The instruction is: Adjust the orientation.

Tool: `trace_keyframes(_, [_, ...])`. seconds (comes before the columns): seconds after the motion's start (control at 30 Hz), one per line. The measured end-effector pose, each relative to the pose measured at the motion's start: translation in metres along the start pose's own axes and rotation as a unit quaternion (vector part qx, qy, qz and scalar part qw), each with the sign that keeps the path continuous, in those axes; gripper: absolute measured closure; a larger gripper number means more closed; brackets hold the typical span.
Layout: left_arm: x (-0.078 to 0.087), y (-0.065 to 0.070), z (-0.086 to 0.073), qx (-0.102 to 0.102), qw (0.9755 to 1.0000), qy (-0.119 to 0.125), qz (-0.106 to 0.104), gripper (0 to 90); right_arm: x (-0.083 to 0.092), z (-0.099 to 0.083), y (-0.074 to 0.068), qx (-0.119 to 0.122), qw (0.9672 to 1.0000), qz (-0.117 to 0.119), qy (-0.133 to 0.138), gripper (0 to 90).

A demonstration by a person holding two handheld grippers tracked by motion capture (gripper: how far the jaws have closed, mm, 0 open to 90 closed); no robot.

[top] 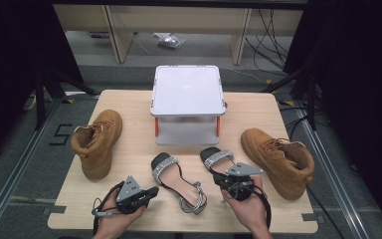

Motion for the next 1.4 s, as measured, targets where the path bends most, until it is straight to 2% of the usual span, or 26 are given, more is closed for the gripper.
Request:
trace_keyframes(0.07, [-0.001,0.002,0.001,-0.007,0.9999,-0.015,-0.005,87.0,-0.005,0.0,-0.003,0.011,0.9999,0.002,-0.012,90.0])
trace_keyframes(0.1, [-0.002,0.003,0.002,-0.004,0.9999,-0.013,-0.007,86.8,-0.005,0.0,-0.006,0.003,0.9997,0.002,-0.023,90.0])
trace_keyframes(0.13, [-0.003,0.003,0.002,-0.013,0.9995,-0.028,-0.009,86.6,-0.007,-0.001,-0.006,0.009,0.9996,0.003,-0.028,90.0])
trace_keyframes(0.17, [-0.005,0.005,0.001,-0.008,0.9996,-0.025,-0.009,86.6,-0.008,-0.001,-0.009,0.006,0.9993,0.001,-0.037,90.0])
trace_keyframes(0.2, [-0.006,0.005,0.001,-0.015,0.9992,-0.035,-0.011,86.5,-0.009,-0.002,-0.011,0.004,0.999,0.001,-0.044,90.0])
trace_keyframes(0.3, [-0.012,0.006,0.002,-0.004,0.9991,-0.038,-0.019,86.4,-0.013,-0.005,-0.015,0.002,0.9979,0.004,-0.065,90.0])
trace_keyframes(0.37, [-0.015,0.003,0.004,-0.011,0.9984,-0.051,-0.021,86.3,-0.017,-0.007,-0.015,0.014,0.9979,0.003,-0.062,90.0])
trace_keyframes(0.4, [-0.017,0.002,0.004,-0.007,0.9983,-0.052,-0.024,86.2,-0.017,-0.007,-0.015,0.012,0.997,0.003,-0.076,90.0])
trace_keyframes(0.43, [-0.02,0.003,0.005,-0.001,0.9986,-0.049,-0.02,86.3,-0.019,-0.008,-0.016,0.014,0.9973,0.005,-0.073,90.0])
trace_keyframes(0.5, [-0.023,0.0,0.007,-0.016,0.9971,-0.069,-0.028,86.3,-0.02,-0.01,-0.018,0.009,0.9958,0.005,-0.091,90.0])
trace_keyframes(0.53, [-0.026,0.002,0.007,-0.01,0.9979,-0.061,-0.021,86.5,-0.023,-0.011,-0.018,0.009,0.996,0.009,-0.089,90.0])
trace_keyframes(0.57, [-0.026,0.0,0.008,-0.022,0.9968,-0.073,-0.024,86.5,-0.023,-0.011,-0.019,0.01,0.9952,0.009,-0.097,90.0])
trace_keyframes(0.6, [-0.028,0.002,0.008,-0.01,0.997,-0.071,-0.028,86.5,-0.024,-0.012,-0.019,0.009,0.9948,0.008,-0.101,90.0])
trace_keyframes(0.63, [-0.03,0.002,0.008,-0.013,0.9968,-0.074,-0.027,86.5,-0.026,-0.013,-0.019,0.016,0.9951,0.006,-0.097,90.0])
trace_keyframes(0.7, [-0.032,0.002,0.008,-0.019,0.9961,-0.081,-0.029,86.6,-0.026,-0.013,-0.02,0.01,0.9947,0.005,-0.102,90.0])
trace_keyframes(0.77, [-0.035,0.004,0.008,-0.007,0.9968,-0.073,-0.032,86.7,-0.026,-0.012,-0.02,0.01,0.9945,0.005,-0.104,90.0])
trace_keyframes(0.8, [-0.035,0.002,0.009,-0.018,0.996,-0.082,-0.032,86.8,-0.026,-0.013,-0.021,0.008,0.9945,0.005,-0.104,90.0])
trace_keyframes(0.87, [-0.038,0.003,0.009,-0.007,0.9969,-0.073,-0.028,87.1,-0.026,-0.013,-0.023,0.006,0.9941,0.007,-0.108,90.0])
trace_keyframes(0.9, [-0.038,0.0,0.01,-0.017,0.9963,-0.08,-0.026,87.2,-0.027,-0.013,-0.023,0.013,0.9943,0.007,-0.106,90.0])
trace_keyframes(0.93, [-0.038,-0.001,0.011,-0.008,0.9964,-0.08,-0.026,87.1,-0.028,-0.014,-0.026,0.002,0.9944,0.012,-0.105,90.0])
trace_keyframes(1.1, [-0.036,-0.01,0.015,-0.01,0.9968,-0.079,-0.011,87.7,-0.031,-0.015,-0.035,0.004,0.9933,0.028,-0.113,90.0])
trace_keyframes(1.13, [-0.038,-0.01,0.015,-0.002,0.9972,-0.074,-0.011,87.7,-0.032,-0.015,-0.037,0.006,0.993,0.032,-0.113,90.0])
trace_keyframes(1.17, [-0.037,-0.011,0.016,-0.006,0.9965,-0.083,-0.011,87.7,-0.034,-0.015,-0.04,0.002,0.9931,0.036,-0.112,90.0])
trace_keyframes(1.23, [-0.036,-0.013,0.016,-0.008,0.9962,-0.086,-0.013,87.9,-0.034,-0.015,-0.046,0.0,0.9917,0.03,-0.125,90.0])
trace_keyframes(1.37, [-0.036,-0.014,0.015,0.005,0.9966,-0.082,-0.013,88.0,-0.038,-0.015,-0.052,0.001,0.9918,0.038,-0.122,90.0])
trace_keyframes(1.4, [-0.035,-0.016,0.015,-0.006,0.9961,-0.087,-0.008,88.1,-0.039,-0.015,-0.053,0.003,0.992,0.036,-0.121,90.0])
Point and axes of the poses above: each handheld gripper's, and its own axes: x roughly backward along the jaws, z roughly out of its top, y roughly to its right, the point moved 1 cm from there along -x, roughly forward along the jaws, and after that the axes turned 9 degrees about -x, right-handed, at the moved point
